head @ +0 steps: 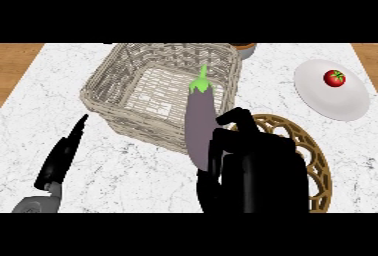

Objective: Pick the eggplant from the placemat and place it in the basket

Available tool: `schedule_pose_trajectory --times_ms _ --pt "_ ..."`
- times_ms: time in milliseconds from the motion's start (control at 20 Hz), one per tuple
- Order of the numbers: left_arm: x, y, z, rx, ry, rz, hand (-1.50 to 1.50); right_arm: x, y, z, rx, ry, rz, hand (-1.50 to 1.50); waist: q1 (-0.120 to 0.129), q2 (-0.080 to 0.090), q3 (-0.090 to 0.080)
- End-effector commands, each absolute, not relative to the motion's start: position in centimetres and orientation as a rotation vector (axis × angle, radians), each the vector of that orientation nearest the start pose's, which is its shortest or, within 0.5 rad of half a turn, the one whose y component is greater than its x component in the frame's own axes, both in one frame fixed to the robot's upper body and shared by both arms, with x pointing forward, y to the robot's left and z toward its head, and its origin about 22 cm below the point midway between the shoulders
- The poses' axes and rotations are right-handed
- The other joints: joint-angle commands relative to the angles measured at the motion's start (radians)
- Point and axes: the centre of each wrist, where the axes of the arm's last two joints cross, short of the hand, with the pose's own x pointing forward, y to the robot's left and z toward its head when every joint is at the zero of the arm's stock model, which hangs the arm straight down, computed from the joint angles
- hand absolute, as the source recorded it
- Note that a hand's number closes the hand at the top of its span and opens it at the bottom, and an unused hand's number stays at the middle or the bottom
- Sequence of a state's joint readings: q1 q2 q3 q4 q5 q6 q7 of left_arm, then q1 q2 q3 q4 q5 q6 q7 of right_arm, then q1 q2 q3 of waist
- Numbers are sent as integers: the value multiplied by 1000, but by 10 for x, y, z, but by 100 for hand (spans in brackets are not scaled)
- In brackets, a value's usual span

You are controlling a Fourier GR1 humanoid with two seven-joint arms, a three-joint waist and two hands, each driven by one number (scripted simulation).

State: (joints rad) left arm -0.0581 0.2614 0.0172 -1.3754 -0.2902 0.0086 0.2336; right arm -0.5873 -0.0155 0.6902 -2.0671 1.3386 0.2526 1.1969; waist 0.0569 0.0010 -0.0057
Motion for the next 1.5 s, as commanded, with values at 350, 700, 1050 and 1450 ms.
schedule_pose_trajectory --times_ms 350,700,1050,1450 --pt "263 296 -8 444 -1167 -367 0 259 -14 236 -1222 -1324 518 150 19 3 1" --pt "264 288 -11 434 -1169 -370 0 300 6 228 -1260 -1243 516 150 12 5 3" --pt "264 295 -18 437 -1181 -369 0 325 19 216 -1194 -1286 468 -150 18 11 3" --pt "264 306 -12 475 -1158 -340 0 333 8 247 -1182 -1413 147 -150 -8 2 4"
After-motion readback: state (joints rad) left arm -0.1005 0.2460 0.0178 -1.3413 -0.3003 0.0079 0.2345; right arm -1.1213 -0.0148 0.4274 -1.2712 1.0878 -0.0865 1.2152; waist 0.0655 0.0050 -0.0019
